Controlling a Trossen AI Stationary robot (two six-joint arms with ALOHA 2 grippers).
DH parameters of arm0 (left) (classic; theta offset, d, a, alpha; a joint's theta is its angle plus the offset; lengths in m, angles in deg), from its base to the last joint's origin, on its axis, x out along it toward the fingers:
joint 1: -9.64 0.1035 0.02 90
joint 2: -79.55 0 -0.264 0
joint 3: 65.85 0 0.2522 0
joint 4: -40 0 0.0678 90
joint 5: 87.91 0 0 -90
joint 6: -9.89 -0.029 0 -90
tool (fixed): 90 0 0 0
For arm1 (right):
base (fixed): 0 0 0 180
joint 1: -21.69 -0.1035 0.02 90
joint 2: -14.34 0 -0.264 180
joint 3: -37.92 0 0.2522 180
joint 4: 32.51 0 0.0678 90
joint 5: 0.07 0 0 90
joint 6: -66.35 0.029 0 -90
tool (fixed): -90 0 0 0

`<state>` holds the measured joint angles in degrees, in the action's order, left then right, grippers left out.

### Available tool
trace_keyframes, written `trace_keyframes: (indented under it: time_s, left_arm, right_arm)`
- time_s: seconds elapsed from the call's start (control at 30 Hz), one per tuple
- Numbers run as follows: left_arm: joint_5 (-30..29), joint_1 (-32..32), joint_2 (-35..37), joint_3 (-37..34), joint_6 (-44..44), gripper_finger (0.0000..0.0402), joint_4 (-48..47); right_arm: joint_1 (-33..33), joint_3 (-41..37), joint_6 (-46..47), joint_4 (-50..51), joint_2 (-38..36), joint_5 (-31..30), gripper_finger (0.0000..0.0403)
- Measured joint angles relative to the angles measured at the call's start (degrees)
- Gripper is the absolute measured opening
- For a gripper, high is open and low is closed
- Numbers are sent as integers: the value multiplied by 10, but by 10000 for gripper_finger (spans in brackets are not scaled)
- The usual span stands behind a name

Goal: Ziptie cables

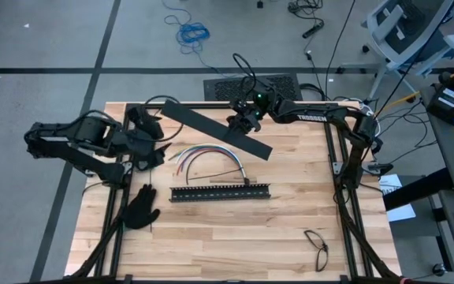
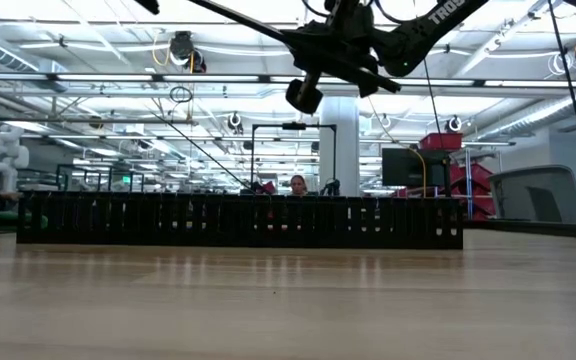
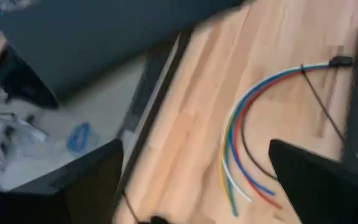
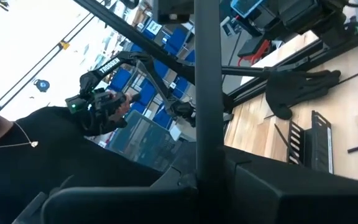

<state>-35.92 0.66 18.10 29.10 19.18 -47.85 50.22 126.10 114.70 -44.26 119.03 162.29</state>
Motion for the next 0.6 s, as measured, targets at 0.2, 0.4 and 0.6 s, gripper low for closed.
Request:
trace_keyframes:
  time_s: [0.2, 0.4, 0.6]
  left_arm:
    - [52, 0, -14, -1, -82, 395, 24]
    - [140, 11, -12, -1, -207, 395, -47]
    - [211, 11, -12, -1, -197, 395, -45]
  right_arm:
    - [-2, -1, -25, 23, 0, 17, 2]
    - [-14, -1, -87, 76, -2, 43, 2]
    - [5, -1, -274, 315, -2, -53, 1]
